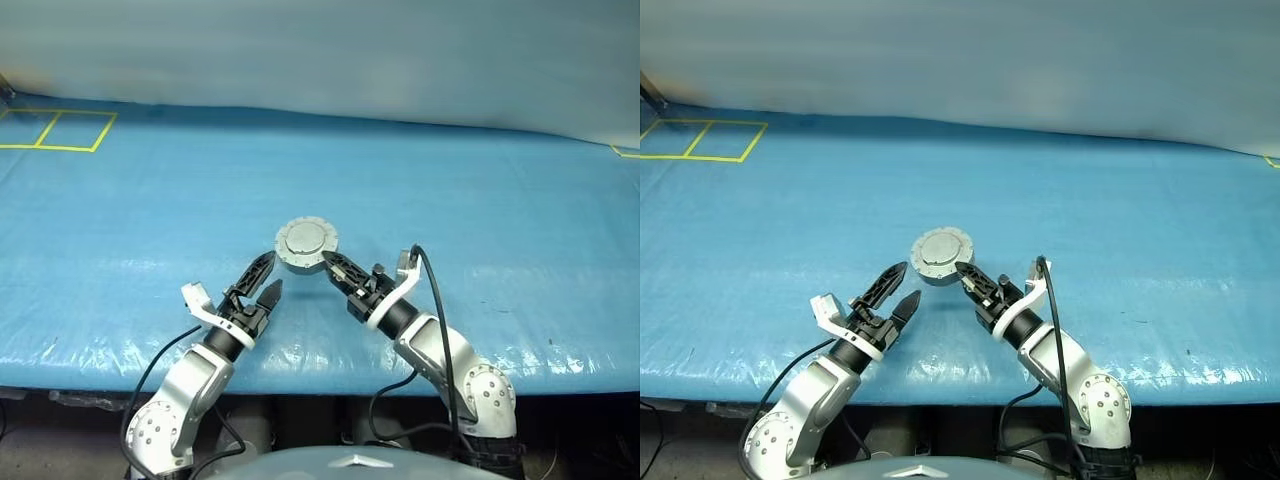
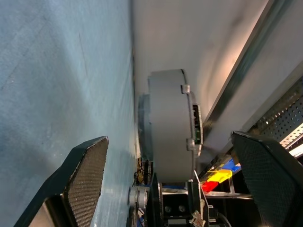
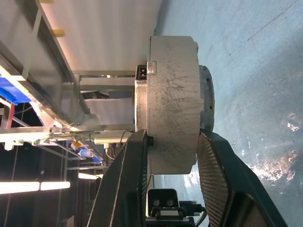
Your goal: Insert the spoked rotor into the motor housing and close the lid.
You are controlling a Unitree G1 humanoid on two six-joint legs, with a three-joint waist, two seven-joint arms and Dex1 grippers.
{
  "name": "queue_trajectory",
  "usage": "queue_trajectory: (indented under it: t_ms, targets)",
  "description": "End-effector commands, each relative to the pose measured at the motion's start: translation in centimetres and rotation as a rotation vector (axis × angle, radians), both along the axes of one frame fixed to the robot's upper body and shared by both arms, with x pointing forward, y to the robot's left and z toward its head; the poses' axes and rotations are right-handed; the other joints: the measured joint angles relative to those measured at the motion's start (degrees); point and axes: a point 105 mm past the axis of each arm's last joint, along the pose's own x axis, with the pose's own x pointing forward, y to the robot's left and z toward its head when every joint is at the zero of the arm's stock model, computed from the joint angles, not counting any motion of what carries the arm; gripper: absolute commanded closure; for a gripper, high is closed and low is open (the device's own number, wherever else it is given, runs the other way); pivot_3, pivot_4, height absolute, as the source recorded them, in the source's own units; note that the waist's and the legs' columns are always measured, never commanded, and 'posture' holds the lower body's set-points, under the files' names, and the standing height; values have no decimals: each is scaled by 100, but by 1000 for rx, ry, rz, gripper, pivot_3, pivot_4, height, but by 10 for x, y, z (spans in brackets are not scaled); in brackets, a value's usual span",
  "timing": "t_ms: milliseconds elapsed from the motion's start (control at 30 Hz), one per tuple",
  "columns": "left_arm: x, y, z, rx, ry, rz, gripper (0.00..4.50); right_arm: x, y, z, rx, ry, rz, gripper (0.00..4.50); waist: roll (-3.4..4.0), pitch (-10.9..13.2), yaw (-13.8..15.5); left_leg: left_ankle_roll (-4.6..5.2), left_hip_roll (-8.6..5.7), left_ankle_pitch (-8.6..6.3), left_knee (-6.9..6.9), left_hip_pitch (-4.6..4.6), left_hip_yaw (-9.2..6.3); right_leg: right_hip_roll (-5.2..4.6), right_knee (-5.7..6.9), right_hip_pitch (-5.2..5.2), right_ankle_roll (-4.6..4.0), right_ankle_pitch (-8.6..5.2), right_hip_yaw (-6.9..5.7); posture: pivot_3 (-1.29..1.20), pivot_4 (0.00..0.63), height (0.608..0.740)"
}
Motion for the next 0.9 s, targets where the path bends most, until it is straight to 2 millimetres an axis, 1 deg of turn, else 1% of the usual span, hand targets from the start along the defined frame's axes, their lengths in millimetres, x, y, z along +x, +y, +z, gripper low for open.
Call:
queue_trajectory:
  t_ms: [33,233,433,533,667,700,733,800,833,900]
  targets:
    - [5,-1,3,-8,-47,-7,0,-14,13,28,58,-103,76,3348,1,0,-2,0,1,0,0,0,0,1,0,0,0,0,0,0,150,740]
    - [4,-6,9,-32,-108,-74,0,-20,17,27,44,-98,108,3348,1,-1,-6,0,1,0,1,0,1,1,0,0,2,1,1,0,150,740]
    - [2,-14,2,10,-56,-129,0,-23,18,26,29,-111,132,3348,1,0,-4,1,1,0,11,0,0,0,1,4,7,5,1,0,150,740]
    - [2,-18,0,6,-29,-135,592,-22,15,24,-21,-140,121,3348,1,-1,0,2,1,0,12,0,-1,-1,1,4,8,5,2,0,150,740]
    - [2,-23,8,0,-49,-147,1967,-22,12,17,-28,-133,117,3348,1,0,0,3,1,-1,17,-1,-1,0,2,5,8,6,1,0,150,740]
    - [3,-24,9,0,-52,-147,2097,-23,11,17,-24,-138,119,3348,1,-1,1,3,1,-1,17,-2,-1,0,3,5,9,6,1,0,150,740]
    - [3,-25,10,1,-55,-147,2095,-23,11,15,-16,-138,119,3348,1,-1,1,3,1,-1,18,-2,-1,0,3,5,9,6,1,0,150,740]
    - [4,-24,12,5,-61,-143,2095,-26,9,13,-2,-142,122,2615,1,-1,1,3,2,-1,20,-2,-1,0,3,6,9,6,1,0,150,740]
    - [4,-24,13,8,-64,-141,2095,-27,7,11,7,-140,120,2448,1,-1,1,4,1,-2,20,-1,-2,0,3,6,9,6,1,0,150,740]
    - [7,-23,17,18,-76,-131,2095,-29,3,5,16,-131,116,1801,1,-1,1,4,2,-2,20,-2,-2,0,3,6,9,6,1,0,150,740]
